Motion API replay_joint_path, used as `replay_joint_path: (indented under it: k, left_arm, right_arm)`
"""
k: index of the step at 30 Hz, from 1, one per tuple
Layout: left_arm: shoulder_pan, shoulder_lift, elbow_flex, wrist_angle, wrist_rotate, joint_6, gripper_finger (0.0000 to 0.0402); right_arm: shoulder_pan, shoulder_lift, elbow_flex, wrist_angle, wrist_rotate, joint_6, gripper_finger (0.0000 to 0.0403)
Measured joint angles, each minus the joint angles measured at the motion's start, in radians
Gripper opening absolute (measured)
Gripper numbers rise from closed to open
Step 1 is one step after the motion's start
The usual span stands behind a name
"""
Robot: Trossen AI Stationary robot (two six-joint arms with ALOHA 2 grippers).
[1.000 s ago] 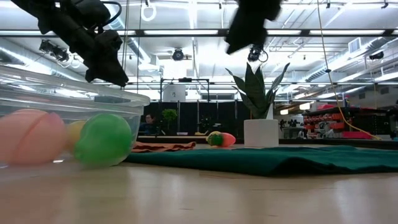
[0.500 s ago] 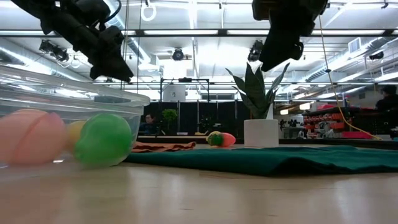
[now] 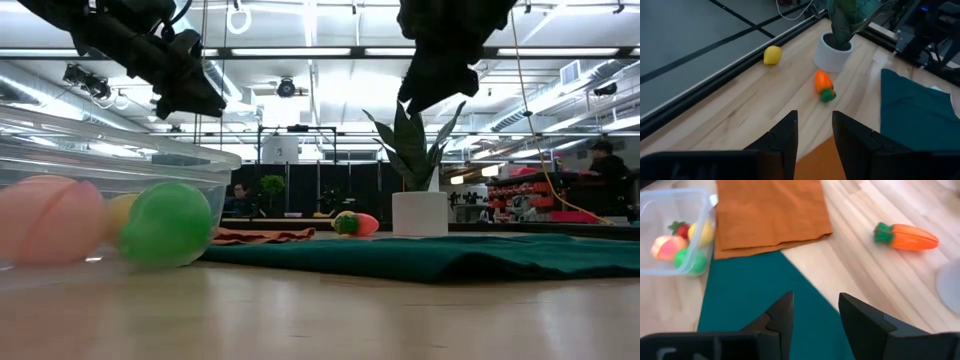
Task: Pick and placing Produce into tupperware
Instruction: Put the carrot into the transparent container
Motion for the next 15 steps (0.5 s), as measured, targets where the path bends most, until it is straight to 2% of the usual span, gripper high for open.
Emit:
replay_joint_path:
  k: [9,15]
  left_arm:
    - [0.0,0.0,0.0,0.011,0.0,-0.02,0.0127]
    - [0.0,0.0,0.0,0.02,-0.008,-0.04,0.0125]
  right_arm:
    - [-0.101,0.0,0.0,0.009,-0.009,-0.032,0.0124]
    - [-0.174,0.001,0.0,0.081,-0.135,-0.078,0.012]
